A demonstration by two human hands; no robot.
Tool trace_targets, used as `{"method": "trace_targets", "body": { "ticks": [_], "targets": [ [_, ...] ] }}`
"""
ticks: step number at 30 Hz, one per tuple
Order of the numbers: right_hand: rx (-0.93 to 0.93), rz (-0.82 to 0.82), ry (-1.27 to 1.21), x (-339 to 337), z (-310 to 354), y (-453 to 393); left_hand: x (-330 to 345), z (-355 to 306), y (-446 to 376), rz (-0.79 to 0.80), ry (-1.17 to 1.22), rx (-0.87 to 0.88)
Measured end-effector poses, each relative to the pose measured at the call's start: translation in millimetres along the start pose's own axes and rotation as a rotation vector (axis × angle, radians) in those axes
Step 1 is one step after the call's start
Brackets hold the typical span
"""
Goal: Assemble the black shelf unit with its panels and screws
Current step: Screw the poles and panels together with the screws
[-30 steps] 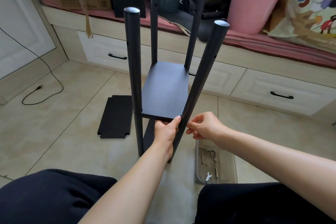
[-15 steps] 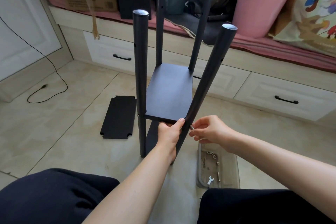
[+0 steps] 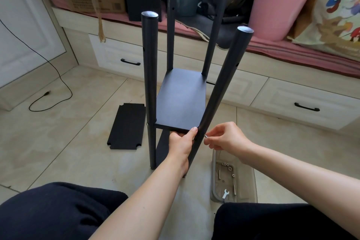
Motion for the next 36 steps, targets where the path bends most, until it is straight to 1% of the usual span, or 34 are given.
{"method": "trace_targets", "body": {
  "ticks": [9,19,27,31,36],
  "targets": [
    [-0.12,-0.012,0.13,3,1,2,1,1,0,0.018,0.036,0.004],
    [-0.09,0.07,0.157,0,4,-1,1,0,2,0.039,0.04,-0.014],
    [-0.261,-0.001,0.311,1,1,1,3,-5,8,0.042,0.092,-0.037],
    [-0.271,-0.021,0.373,-2,1,-1,3,-6,9,0.041,0.092,-0.041],
    [-0.269,-0.037,0.345,-1,4,-1,4,-7,11,0.037,0.09,-0.042]
  ]
}}
Point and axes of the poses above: each hand's wrist, its own y-axis away from the middle knuckle, its own x-axis out of the palm, z = x × y, the point moved 1 cm from there along -y, towards the middle knuckle, and after that the axes turned 6 degrees about -z, right-handed, at the moved point
